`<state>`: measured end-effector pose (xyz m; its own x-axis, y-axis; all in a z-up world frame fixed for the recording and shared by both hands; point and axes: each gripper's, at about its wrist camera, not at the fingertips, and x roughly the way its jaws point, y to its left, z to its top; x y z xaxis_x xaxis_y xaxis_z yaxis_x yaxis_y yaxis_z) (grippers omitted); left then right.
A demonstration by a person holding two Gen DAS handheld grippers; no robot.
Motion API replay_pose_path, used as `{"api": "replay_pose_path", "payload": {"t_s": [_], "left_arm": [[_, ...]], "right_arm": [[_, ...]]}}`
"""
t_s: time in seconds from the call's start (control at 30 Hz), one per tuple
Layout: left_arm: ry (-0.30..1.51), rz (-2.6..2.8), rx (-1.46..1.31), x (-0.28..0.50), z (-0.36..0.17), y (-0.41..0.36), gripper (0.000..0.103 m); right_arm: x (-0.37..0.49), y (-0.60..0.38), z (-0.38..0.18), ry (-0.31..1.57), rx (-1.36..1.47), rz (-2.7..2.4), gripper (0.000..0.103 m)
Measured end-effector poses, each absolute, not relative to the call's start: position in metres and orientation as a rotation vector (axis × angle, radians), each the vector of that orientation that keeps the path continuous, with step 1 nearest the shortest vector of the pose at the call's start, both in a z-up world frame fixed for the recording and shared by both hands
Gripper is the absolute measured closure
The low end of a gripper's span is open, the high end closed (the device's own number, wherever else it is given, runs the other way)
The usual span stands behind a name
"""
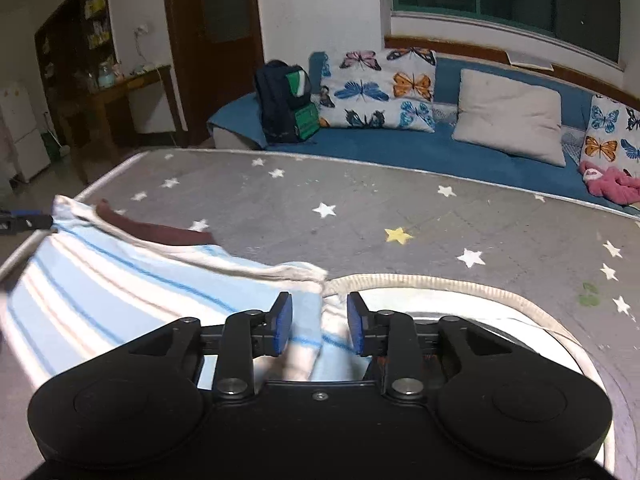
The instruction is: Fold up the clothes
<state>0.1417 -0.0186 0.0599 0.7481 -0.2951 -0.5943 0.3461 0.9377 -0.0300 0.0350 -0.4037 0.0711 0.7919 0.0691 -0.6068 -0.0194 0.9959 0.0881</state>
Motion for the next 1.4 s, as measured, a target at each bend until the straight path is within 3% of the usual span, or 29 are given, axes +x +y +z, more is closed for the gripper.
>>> {"api": "replay_pose_path", "payload": {"t_s": [0.53,0.7,0.97,1.13,1.2,1.27,1.4], "left_arm": [[0.691,-0.37,0.144,0.078,0.036,-0.011,0.071],[0.68,-0.342,0.207,0.071,0.028,-0.019,0.092],[0.703,-0.302,0.2,0.061,0.031,-0.02,0.096],[0.716,-0.301,0.117,0.064,0.04,-0.012,0.086],[0.708,-0.289,0.1,0.069,0.043,-0.009,0.063],[0.703,-0.277,0.101,0.074,0.044,-0.01,0.055],[0.723,-0.263,0.112,0.08,0.04,-0.015,0.052]], "right_arm": [[-0.025,-0.357,0.065,0.718,0.064,0.187,0.066],[-0.029,-0.357,0.055,0.739,0.077,0.174,0.066],[-0.037,-0.361,0.051,0.737,0.091,0.161,0.064],[-0.038,-0.368,0.052,0.708,0.138,0.131,0.054],[-0.036,-0.372,0.052,0.699,0.146,0.11,0.048],[-0.033,-0.377,0.052,0.694,0.169,0.086,0.044],[-0.025,-0.389,0.044,0.708,0.22,0.05,0.043]]}}
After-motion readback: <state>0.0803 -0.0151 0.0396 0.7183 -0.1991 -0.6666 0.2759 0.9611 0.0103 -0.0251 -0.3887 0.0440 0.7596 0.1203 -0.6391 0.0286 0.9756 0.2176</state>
